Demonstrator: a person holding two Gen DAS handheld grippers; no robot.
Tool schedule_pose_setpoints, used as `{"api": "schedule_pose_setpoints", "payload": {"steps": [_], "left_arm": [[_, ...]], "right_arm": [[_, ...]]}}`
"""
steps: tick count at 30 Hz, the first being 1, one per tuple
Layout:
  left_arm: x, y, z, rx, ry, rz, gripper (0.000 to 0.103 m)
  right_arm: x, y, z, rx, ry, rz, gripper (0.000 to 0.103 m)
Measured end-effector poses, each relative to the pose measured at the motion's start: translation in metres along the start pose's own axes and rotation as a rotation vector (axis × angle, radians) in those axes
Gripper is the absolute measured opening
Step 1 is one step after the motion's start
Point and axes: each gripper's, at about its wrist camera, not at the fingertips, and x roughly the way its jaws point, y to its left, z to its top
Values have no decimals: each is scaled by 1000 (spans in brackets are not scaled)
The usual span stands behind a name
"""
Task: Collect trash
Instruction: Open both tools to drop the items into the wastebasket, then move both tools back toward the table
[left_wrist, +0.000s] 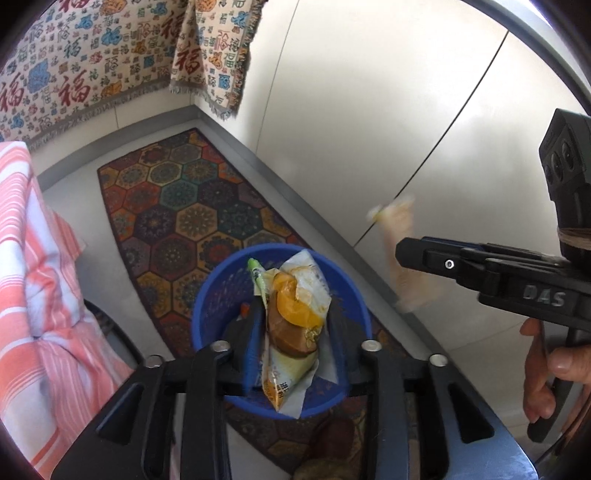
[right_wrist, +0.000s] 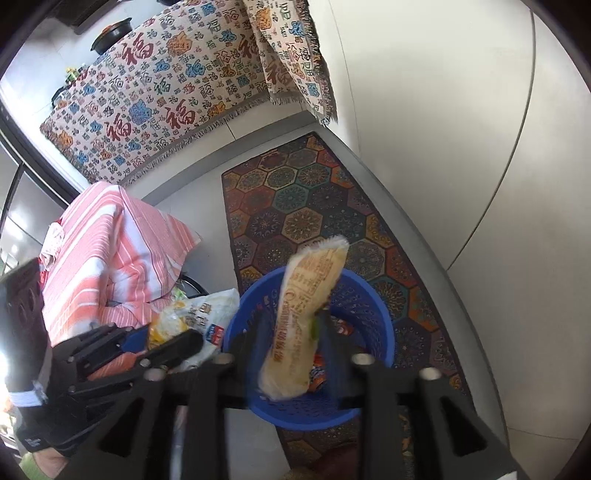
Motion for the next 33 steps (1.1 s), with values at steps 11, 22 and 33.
{"api": "schedule_pose_setpoints", "payload": {"steps": [11,22,33], "left_arm": [[-34,5,-12,-53,-61,30,73],[-184,66,-74,-149,-212,232,98],[-231,220,-145,-378,-145,567,98]], "right_arm": [[-23,-3,7,15,-95,-69,57],[-43,66,13,-105,-210,-74,66],[-25,249,-42,-442,-185,187,66]]}}
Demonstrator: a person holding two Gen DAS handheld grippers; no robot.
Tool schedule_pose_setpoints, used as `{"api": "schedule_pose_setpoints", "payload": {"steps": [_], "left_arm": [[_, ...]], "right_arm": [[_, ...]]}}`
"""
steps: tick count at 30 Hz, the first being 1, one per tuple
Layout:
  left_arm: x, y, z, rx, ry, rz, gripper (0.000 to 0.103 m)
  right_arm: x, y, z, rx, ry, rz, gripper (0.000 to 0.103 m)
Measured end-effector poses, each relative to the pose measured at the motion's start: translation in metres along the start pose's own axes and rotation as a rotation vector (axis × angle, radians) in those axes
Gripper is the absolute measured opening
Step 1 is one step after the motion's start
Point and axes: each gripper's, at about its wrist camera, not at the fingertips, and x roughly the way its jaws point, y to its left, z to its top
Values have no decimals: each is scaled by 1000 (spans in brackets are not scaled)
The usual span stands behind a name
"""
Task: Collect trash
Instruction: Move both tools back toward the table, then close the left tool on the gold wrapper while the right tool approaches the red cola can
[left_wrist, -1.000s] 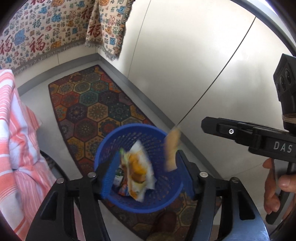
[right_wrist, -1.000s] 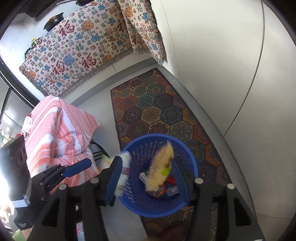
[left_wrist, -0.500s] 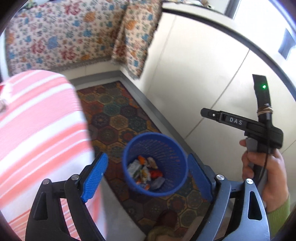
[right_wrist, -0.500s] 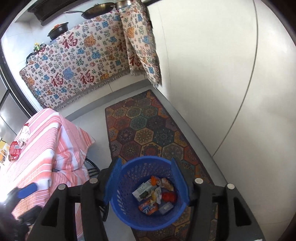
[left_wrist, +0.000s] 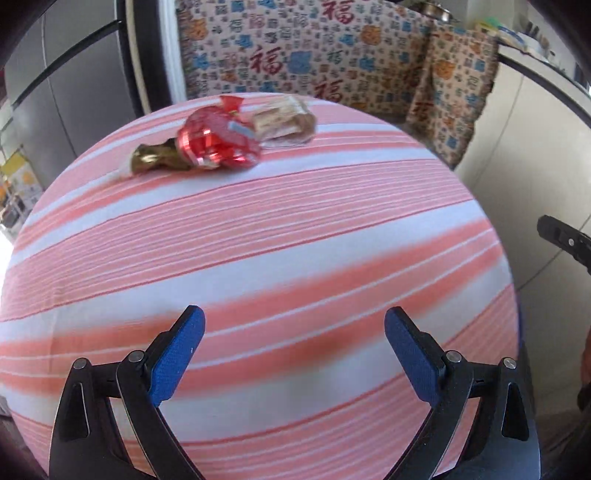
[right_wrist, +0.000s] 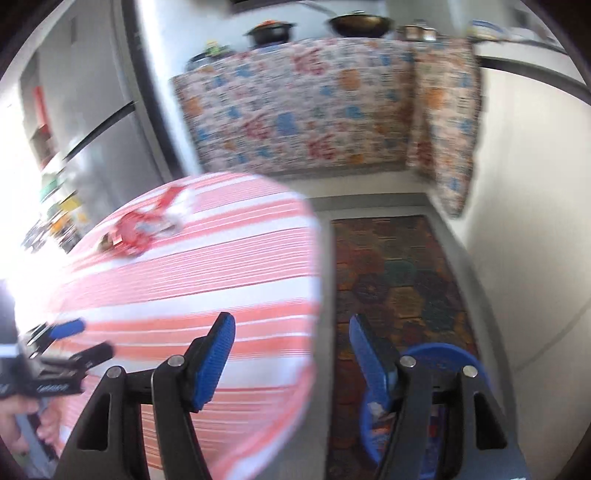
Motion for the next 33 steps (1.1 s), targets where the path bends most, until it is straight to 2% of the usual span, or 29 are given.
{"api": "schedule_pose_setpoints", "payload": {"steps": [4,6,9,10,14,17,25,33], "left_arm": [[11,38,1,-7,21,69,98],[11,61,-1,-15,21,62,99],[11,80,0,-16,16,69,100],[13,85,1,-14,19,62,103],[21,106,12,-2,11,31,103],[29,123,22,5,10,32,103],[62,153,70,140,13,-70,103],[89,150,109,297,15,-164,103]], "right_arm": [[31,69,-2,-131,69,79,66],[48,105,-4,-201,102,99,66],[58,124,-5,-236,123,110,66],[63,133,-5,-254,132,112,66],[81,171,-14,-313,167,101,66],[89,185,-18,-358,173,77,75],[94,188,-15,-355,154,96,82],[99,185,-11,-357,163,107,86]]}}
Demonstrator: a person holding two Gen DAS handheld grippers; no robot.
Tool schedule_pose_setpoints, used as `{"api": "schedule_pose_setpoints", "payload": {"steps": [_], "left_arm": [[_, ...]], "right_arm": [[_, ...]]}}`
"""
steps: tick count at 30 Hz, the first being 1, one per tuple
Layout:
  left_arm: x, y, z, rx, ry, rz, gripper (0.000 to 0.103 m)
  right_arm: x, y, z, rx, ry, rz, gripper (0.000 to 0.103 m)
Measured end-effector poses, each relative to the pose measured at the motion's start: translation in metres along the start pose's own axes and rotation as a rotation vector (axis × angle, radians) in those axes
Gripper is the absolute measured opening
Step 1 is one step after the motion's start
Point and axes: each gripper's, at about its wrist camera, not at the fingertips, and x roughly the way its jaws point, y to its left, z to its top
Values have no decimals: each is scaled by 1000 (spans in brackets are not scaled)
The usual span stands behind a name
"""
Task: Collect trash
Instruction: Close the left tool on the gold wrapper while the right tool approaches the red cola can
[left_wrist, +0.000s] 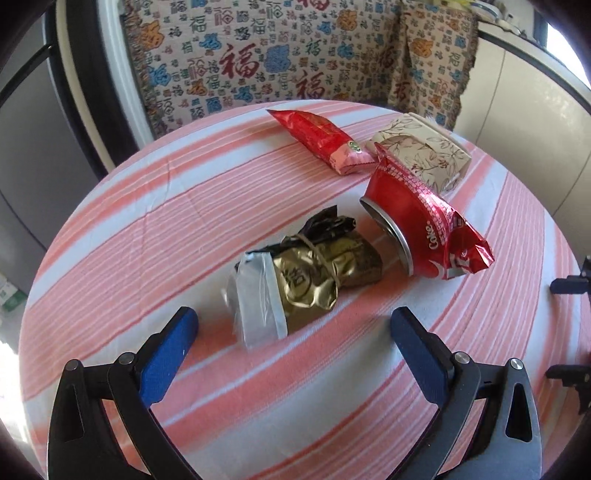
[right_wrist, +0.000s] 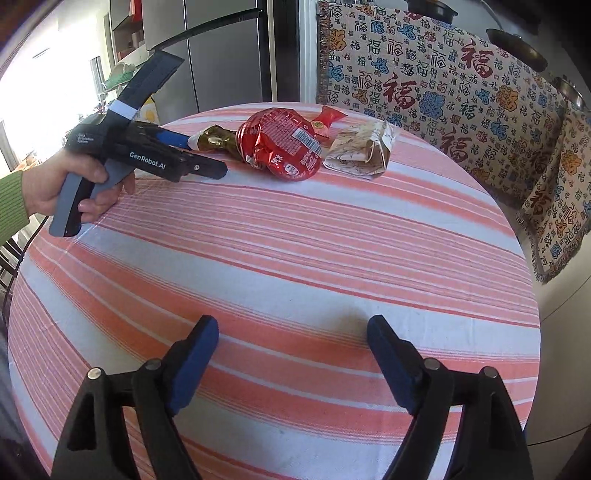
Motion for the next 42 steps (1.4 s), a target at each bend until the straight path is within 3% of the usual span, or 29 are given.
{"api": "schedule_pose_setpoints", "payload": {"steps": [10,13,19,23,26,29,31,34,38,42], "left_arm": [[6,-17,29,166,-13,-24,101],[8,-23,28,198,8,-31,74],[-9,-29,8,102,48,8,72],[-29,-43,-16,-78,111,86,73],[-42,-60,-39,-196,125,101,75],[-54,-80,-58,-231,124,84,78],[-60,-91,-67,-219,128,42,86],[-70,-101,-72,-168,130,-10,86],[-74,-88,-71,-187,83,42,89],[-62,-78,-67,-236,60,10,89]], "right_arm": [[3,-2,3,-3,11,12,93],[6,-2,6,-2,16,9,94],[7,-2,8,-1,17,7,96],[7,-3,8,-3,17,8,96],[7,-4,8,1,18,4,95],[7,-9,7,21,16,-9,95],[6,-12,5,25,12,-19,95],[4,-19,1,40,9,-28,95],[3,-26,0,56,6,-32,95],[4,-25,0,54,7,-37,97]]}}
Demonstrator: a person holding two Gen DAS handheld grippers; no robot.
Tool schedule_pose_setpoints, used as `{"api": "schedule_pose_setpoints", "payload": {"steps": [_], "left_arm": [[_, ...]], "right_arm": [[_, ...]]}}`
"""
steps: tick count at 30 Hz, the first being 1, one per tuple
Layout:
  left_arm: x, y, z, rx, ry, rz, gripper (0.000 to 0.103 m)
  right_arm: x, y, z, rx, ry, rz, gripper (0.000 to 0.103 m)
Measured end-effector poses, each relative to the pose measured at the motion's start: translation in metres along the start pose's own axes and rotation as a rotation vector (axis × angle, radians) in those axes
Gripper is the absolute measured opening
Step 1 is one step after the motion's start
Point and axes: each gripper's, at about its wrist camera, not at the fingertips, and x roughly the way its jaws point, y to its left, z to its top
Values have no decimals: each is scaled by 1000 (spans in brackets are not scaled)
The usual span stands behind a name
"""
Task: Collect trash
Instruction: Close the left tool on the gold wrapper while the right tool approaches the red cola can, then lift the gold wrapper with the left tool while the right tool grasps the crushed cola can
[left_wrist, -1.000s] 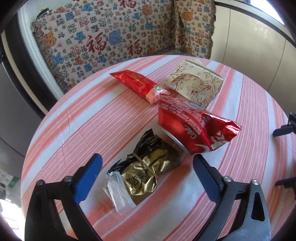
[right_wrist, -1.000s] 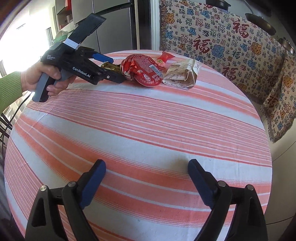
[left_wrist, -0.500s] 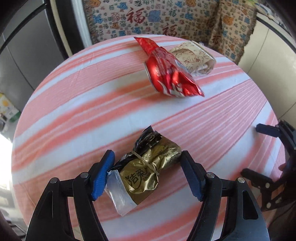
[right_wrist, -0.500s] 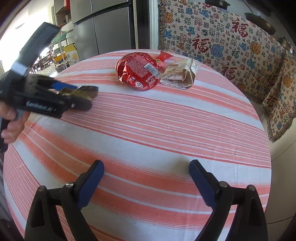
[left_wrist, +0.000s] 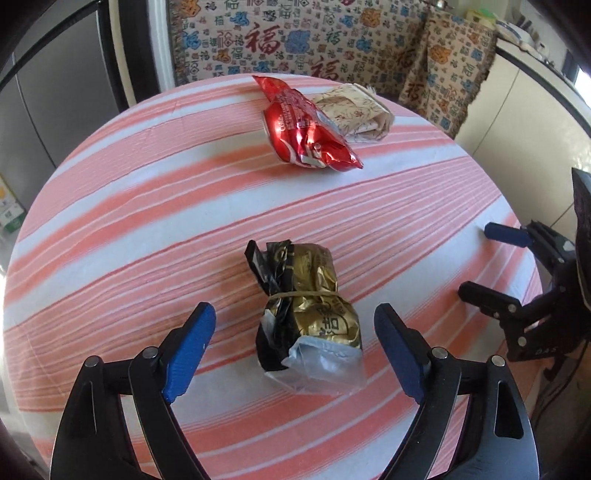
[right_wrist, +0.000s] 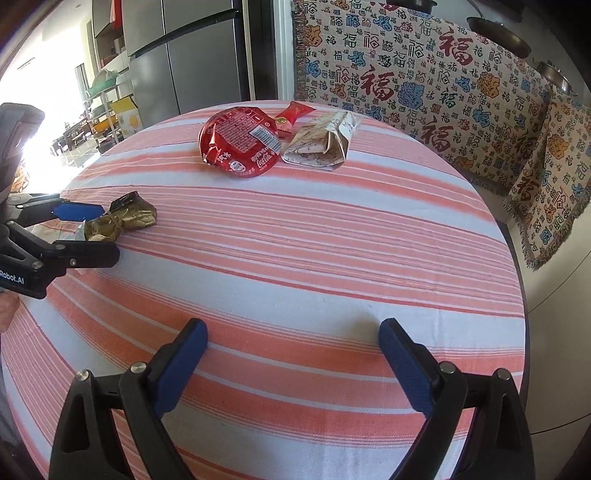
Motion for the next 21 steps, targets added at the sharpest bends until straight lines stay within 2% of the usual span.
{"api": "schedule_pose_setpoints", "payload": {"steps": [2,6,9,12,14,16,17,19,21], "left_arm": [[5,-6,0,19,-22,13,92],[10,-7,-1,36,-62,84,89],[10,4,-1,5,-96,122,85],[7,17,-1,-28,-110,151,72],[5,24,0,-54,-115,164,58],[3,30,1,-79,-111,169,51],[3,33,1,-93,-108,163,51],[2,36,1,-113,-109,153,51],[3,37,1,-113,-110,153,51]], "right_arm": [[1,-1,1,1,1,1,97],[0,0,1,2,0,-1,97],[-1,-1,0,8,-4,-12,96],[-5,0,2,14,-32,-41,96],[-6,3,12,14,-59,-37,96],[3,18,38,-36,-67,-3,96],[3,18,38,-36,-67,-3,96],[22,41,68,-153,-63,-23,96],[30,49,76,-197,-52,-34,95]]}}
